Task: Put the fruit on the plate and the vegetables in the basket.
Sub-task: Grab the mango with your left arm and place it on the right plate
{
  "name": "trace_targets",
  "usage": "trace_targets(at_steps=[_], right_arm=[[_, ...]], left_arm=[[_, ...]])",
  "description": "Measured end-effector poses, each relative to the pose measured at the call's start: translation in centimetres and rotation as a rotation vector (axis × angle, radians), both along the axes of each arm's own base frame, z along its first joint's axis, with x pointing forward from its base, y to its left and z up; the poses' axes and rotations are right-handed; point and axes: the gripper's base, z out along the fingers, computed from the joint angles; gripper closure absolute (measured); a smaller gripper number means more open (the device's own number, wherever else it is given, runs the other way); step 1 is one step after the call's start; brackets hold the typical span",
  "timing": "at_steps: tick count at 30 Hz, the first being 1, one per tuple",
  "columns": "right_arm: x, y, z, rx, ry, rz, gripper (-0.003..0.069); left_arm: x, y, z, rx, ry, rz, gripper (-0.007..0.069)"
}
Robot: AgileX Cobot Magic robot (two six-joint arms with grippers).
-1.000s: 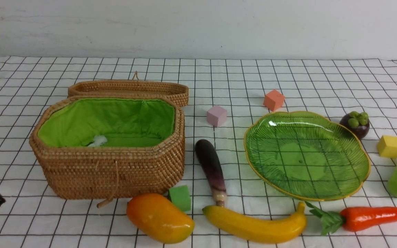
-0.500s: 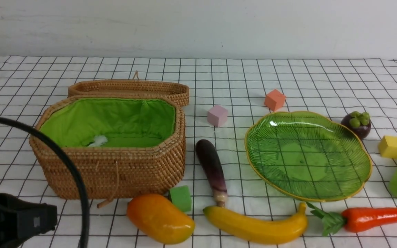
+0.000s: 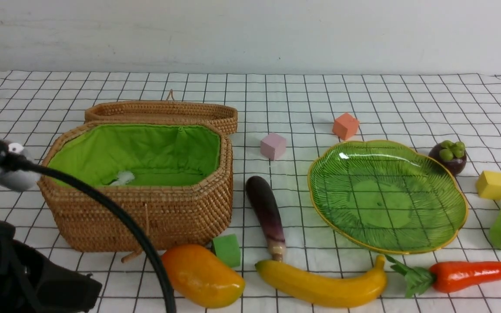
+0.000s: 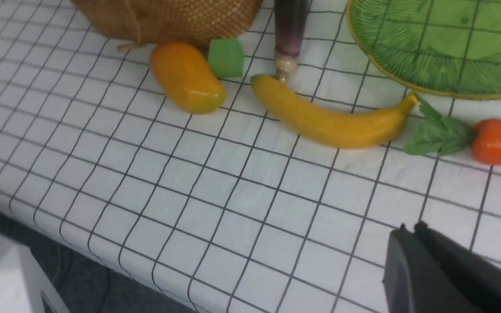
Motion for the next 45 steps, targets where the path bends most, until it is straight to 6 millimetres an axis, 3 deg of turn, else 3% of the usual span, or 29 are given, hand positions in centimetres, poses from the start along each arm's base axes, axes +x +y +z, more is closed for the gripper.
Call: trace_targets(at_steps=[3, 7, 15, 20, 21, 22, 25, 31, 40, 45], right_arm=[[-0.7, 0.0, 2.1, -0.040, -0.094, 0.052, 0.0645], [-1.2, 0.0, 2.9, -0.060, -0.146, 0.090, 0.0644], [-1.8, -0.1, 3.0, -0.070, -0.179, 0.106, 0.0640], [-2.3, 0.0, 3.1, -0.067, -0.194, 0.144, 0.0637], [-2.6, -0.1, 3.1, -0.064, -0.200, 0.159, 0.0636], [-2.6, -0.1, 3.1, -0.064, -0.202, 0.163, 0.0636], [-2.9, -0.1, 3.1, -0.063, -0.209, 0.191, 0.0634], [-3.0, -0.1, 3.1, -0.063, -0.211, 0.196, 0.0630], [-3.1, -0.1, 3.1, -0.079, -0.227, 0.225, 0.0629], [-3.1, -0.1, 3.1, -0.075, -0.227, 0.229, 0.0626]], left_arm=[[-0.1, -1.1, -0.2, 0.098, -0.028, -0.174, 0.0637], [0.7, -3.2, -0.8, 0.240, -0.058, -0.433, 0.0637], [6.0, -9.1, -1.5, 0.442, -0.123, -0.773, 0.0629], [8.4, -12.0, -4.3, 0.559, -0.140, -0.941, 0.0504], [9.0, -12.6, -5.5, 0.585, -0.128, -0.962, 0.0434], [9.1, -12.7, -5.7, 0.588, -0.122, -0.964, 0.0423], [10.6, -13.4, -8.3, 0.661, -0.109, -0.993, 0.0223], [12.2, -14.1, -10.4, 0.739, -0.186, -1.078, 0.0035], [13.7, -14.9, -14.3, 0.820, -0.188, -1.228, 0.0041], [13.5, -14.8, -14.8, 0.818, -0.136, -1.231, 0.0043]])
